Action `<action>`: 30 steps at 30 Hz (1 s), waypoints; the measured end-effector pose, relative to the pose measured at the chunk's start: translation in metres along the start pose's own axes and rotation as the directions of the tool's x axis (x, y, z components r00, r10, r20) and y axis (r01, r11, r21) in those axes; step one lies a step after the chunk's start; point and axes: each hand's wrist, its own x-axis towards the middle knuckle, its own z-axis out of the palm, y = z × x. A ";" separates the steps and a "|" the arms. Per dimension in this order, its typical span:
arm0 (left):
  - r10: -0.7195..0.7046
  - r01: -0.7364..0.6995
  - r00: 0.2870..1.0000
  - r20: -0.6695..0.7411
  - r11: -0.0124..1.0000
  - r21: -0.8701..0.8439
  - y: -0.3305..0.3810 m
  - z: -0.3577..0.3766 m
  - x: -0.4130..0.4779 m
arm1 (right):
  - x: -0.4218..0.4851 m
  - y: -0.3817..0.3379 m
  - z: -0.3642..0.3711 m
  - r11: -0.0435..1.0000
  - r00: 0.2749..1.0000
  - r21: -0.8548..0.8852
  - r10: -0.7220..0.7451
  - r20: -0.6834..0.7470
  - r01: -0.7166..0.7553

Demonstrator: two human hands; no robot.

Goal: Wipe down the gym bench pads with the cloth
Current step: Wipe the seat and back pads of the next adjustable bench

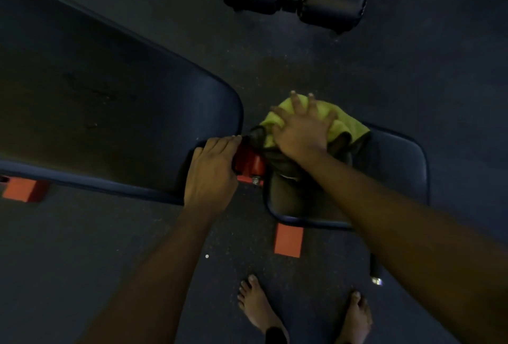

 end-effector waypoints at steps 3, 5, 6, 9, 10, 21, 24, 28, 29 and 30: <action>-0.013 0.013 1.000 -0.010 0.999 -0.035 0.002 -0.002 0.000 | -0.052 -0.018 0.022 0.960 0.967 -0.126 -0.254 -0.008 0.251; -0.043 0.042 0.999 -0.012 0.999 -0.026 0.006 -0.004 -0.001 | -0.111 0.001 0.037 0.930 0.932 -0.106 -0.358 -0.057 0.351; -0.060 0.060 0.998 -0.010 0.998 -0.015 0.008 -0.005 -0.001 | -0.134 0.018 0.044 0.934 0.933 -0.080 -0.353 -0.074 0.347; -0.122 0.122 0.992 -0.010 0.992 0.023 0.021 -0.003 0.000 | -0.159 0.079 0.041 0.969 0.965 -0.043 -0.246 -0.094 0.243; -0.146 0.147 0.989 -0.017 0.988 0.038 0.025 -0.001 -0.001 | -0.152 0.096 0.037 0.982 0.977 -0.021 -0.190 -0.098 0.189; -0.392 0.425 0.905 0.165 0.818 -0.388 0.092 0.041 -0.028 | -0.155 0.111 0.035 0.990 0.981 0.105 0.111 -0.159 -0.095; -0.444 0.506 0.862 0.242 0.755 -0.418 0.101 0.052 -0.032 | -0.183 0.150 0.034 0.986 0.987 0.108 0.137 -0.083 -0.128; -0.482 0.514 0.857 0.185 0.767 -0.384 0.106 0.060 -0.034 | -0.132 0.173 0.019 0.967 0.977 0.167 0.204 -0.067 -0.190; -0.479 0.507 0.861 0.171 0.778 -0.372 0.105 0.062 -0.034 | -0.116 0.174 0.012 0.952 0.970 0.207 0.240 -0.049 -0.225; -0.473 0.497 0.866 0.162 0.786 -0.366 0.106 0.064 -0.034 | -0.103 0.175 0.007 0.937 0.959 0.229 0.280 -0.039 -0.264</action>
